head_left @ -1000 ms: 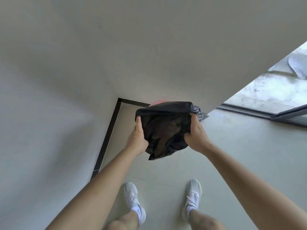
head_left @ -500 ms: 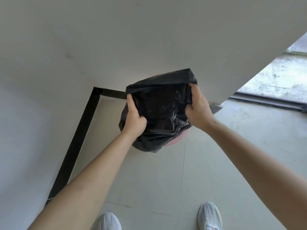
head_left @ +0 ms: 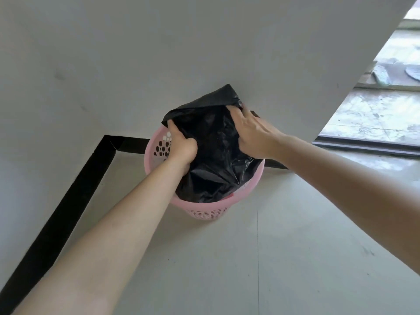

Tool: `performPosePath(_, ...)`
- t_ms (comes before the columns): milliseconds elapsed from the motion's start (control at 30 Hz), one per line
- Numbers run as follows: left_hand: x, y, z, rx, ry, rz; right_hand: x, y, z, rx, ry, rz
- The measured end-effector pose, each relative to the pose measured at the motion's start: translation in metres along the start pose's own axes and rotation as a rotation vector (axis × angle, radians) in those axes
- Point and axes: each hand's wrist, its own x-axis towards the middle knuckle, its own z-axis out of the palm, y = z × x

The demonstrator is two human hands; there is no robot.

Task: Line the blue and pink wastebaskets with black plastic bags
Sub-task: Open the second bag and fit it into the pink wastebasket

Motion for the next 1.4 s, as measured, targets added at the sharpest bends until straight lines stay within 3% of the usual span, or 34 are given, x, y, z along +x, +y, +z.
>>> performPosePath(100, -0.013, 0.011, -0.024, 0.514, -0.067, 0.167, 0.0, -0.014, 0.013, 0.009, -0.1, 0.146)
performPosePath(233, -0.009, 0.018, -0.049, 1.116, 0.068, 0.612, 0.001, -0.029, 0.05, -0.015, -0.438, 0.175)
performPosePath(300, -0.002, 0.009, -0.059, 1.226, 0.12, 0.701, -0.001, -0.038, 0.066, 0.075, -0.646, 0.168)
performPosePath(400, -0.003, -0.012, -0.065, 1.203, 0.008, 0.598, -0.004, -0.046, 0.076, 0.014, -0.878, 0.144)
performPosePath(500, -0.005, -0.019, -0.069, 1.097, 0.03, 0.598, -0.003, -0.045, 0.07, 0.114, -0.756, 0.217)
performPosePath(633, -0.003, -0.008, -0.077, 0.983, 0.142, 0.636, 0.009, -0.028, 0.045, 0.271, -0.357, 0.39)
performPosePath(733, -0.002, 0.004, -0.076, 0.79, 0.262, 0.518, 0.018, -0.007, 0.021, 0.564, -0.081, 0.617)
performPosePath(800, -0.002, 0.01, -0.074, 0.757, 0.269, 0.409, 0.017, 0.006, 0.01, 0.375, -0.056, 0.665)
performPosePath(867, -0.003, 0.012, -0.07, 0.773, 0.215, 0.342, 0.012, 0.014, 0.006, -0.026, 0.049, 0.615)
performPosePath(933, -0.007, 0.013, -0.065, 0.771, 0.202, 0.313, 0.006, 0.016, 0.004, -0.202, 0.167, 0.527)
performPosePath(1033, -0.01, 0.012, -0.059, 0.704, 0.157, 0.244, 0.001, 0.022, 0.005, -0.057, 0.201, 0.458)
performPosePath(1133, -0.012, 0.01, -0.058, 0.825, 0.054, 0.194, -0.002, 0.027, 0.005, 0.007, 0.127, 0.502)
performPosePath(1267, -0.01, 0.007, -0.059, 0.937, 0.156, 0.172, 0.0, 0.02, 0.003, -0.035, 0.06, 0.613)
performPosePath(1333, -0.009, 0.005, -0.057, 0.958, 0.177, 0.177, 0.002, 0.015, 0.003, -0.131, 0.075, 0.58)
performPosePath(1400, -0.012, 0.002, -0.055, 1.089, 0.213, 0.253, 0.003, 0.017, 0.005, -0.351, 0.114, 0.425)
